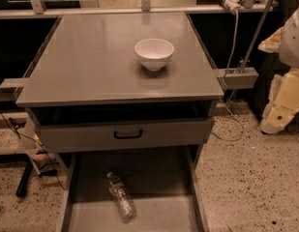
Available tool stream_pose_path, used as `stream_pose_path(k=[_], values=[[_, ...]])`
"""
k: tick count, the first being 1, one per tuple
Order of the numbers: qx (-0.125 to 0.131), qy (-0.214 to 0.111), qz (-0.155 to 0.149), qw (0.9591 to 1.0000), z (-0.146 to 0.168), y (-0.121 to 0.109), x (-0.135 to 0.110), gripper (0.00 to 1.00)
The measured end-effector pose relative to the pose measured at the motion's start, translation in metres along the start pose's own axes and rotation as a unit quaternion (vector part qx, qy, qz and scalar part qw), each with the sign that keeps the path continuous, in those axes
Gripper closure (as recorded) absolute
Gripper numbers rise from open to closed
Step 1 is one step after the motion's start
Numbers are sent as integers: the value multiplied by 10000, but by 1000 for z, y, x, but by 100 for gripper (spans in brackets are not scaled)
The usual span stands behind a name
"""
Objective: Pick blue plastic bottle from middle drawer and place on counter
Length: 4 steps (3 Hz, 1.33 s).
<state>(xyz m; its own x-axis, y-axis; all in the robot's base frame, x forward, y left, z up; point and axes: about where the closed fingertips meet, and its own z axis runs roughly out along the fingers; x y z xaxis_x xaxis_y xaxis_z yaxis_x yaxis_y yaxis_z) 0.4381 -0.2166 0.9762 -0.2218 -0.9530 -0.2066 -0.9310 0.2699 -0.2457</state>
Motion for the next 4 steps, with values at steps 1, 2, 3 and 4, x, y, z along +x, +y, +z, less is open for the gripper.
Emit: stream_pose_path(k=[1,2,3,4], values=[[11,44,49,10000,3,3,-2,0],[191,-23,300,9994,15,24,-15,0],[69,-68,436,9990,66,45,-34,0],[-322,-64,440,9985,113,78,-49,0]])
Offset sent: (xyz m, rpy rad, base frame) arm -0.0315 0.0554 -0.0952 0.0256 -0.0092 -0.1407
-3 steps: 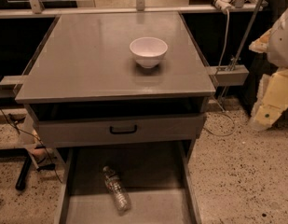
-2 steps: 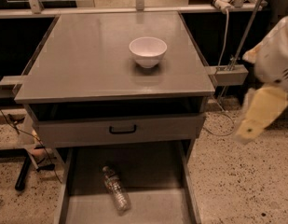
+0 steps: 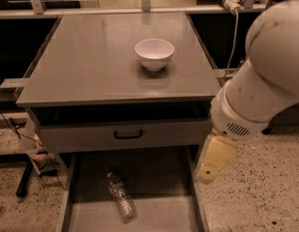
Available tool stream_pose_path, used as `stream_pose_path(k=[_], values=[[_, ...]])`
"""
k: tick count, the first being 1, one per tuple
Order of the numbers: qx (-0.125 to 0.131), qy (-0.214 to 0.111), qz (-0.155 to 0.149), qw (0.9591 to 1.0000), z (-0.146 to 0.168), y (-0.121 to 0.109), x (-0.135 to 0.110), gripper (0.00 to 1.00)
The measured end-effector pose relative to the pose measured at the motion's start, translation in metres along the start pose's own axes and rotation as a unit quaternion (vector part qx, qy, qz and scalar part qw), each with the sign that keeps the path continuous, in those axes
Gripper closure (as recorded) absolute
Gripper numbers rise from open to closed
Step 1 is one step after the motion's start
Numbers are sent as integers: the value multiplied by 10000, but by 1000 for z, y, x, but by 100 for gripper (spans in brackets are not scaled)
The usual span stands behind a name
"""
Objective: Pick blue plastic bottle from middle drawer and place on counter
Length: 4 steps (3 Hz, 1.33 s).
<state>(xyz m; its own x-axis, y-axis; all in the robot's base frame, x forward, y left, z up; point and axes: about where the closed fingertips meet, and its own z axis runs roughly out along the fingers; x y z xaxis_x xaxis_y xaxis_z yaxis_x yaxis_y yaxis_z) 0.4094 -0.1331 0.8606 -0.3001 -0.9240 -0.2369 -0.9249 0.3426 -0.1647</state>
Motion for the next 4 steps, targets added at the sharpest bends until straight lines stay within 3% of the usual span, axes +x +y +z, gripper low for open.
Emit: stream_pose_path(k=[2,4], values=[[-231,-45,-118,9997,22,22,0,0],[-808,-239,-325,9959,116,95,-39,0]])
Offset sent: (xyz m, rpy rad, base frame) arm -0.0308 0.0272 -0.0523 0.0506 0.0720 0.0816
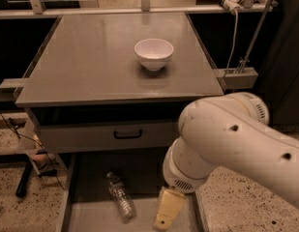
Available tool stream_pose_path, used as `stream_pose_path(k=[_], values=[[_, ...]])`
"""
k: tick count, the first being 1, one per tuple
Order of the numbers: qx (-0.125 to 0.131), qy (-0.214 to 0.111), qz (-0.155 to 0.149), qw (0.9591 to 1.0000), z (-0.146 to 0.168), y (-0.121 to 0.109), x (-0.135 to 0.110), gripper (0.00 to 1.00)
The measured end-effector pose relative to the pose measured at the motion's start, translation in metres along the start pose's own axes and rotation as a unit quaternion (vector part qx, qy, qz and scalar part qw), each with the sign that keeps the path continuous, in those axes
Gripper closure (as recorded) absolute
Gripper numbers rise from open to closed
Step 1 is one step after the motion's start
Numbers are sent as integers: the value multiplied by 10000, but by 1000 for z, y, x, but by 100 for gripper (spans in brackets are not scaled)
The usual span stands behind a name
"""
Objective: Pick blue plastic bottle from middle drawer and place on counter
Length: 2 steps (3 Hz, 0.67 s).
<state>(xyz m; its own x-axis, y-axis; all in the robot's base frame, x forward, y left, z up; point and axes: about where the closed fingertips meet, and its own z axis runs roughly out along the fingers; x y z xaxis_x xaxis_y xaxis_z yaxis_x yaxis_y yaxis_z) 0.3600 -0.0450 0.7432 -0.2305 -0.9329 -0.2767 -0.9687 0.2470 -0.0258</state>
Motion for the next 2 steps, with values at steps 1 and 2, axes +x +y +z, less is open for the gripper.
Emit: stream_pose_path(k=[1,2], values=[[-393,12,30,9992,41,19,-16,0],[-412,12,51,9991,43,20,-16,0]])
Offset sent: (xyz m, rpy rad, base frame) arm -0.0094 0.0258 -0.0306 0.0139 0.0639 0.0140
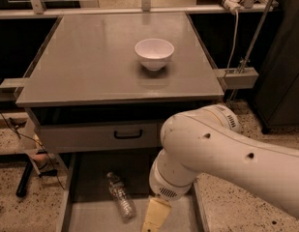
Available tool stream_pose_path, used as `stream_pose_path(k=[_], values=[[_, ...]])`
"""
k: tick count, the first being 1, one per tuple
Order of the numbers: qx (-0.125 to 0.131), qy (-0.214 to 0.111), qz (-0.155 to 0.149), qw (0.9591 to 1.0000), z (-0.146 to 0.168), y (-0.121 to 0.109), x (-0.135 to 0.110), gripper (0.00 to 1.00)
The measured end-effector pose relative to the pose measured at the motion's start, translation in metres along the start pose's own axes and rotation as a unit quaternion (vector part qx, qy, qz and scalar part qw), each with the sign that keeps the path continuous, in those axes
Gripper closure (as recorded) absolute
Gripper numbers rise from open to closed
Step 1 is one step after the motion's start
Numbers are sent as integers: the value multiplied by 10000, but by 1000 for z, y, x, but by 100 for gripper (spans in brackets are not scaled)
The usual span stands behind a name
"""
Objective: Pick blue plastic bottle from middle drawer and place on counter
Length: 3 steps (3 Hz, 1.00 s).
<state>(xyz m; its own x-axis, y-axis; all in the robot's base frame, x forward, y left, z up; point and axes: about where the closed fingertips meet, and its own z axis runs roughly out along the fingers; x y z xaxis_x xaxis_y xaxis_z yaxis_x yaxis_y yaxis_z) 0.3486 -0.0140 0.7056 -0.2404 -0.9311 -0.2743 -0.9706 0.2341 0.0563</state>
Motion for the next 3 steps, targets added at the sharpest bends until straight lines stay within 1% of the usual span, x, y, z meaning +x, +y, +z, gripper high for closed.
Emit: stream_pose_path(k=[1,2,3], values=[[-181,-237,127,9995,19,6,-2,0],[-234,-335,291,9987,66,-1,-8,0],[-62,-443,694,9966,97,-20,-24,0]])
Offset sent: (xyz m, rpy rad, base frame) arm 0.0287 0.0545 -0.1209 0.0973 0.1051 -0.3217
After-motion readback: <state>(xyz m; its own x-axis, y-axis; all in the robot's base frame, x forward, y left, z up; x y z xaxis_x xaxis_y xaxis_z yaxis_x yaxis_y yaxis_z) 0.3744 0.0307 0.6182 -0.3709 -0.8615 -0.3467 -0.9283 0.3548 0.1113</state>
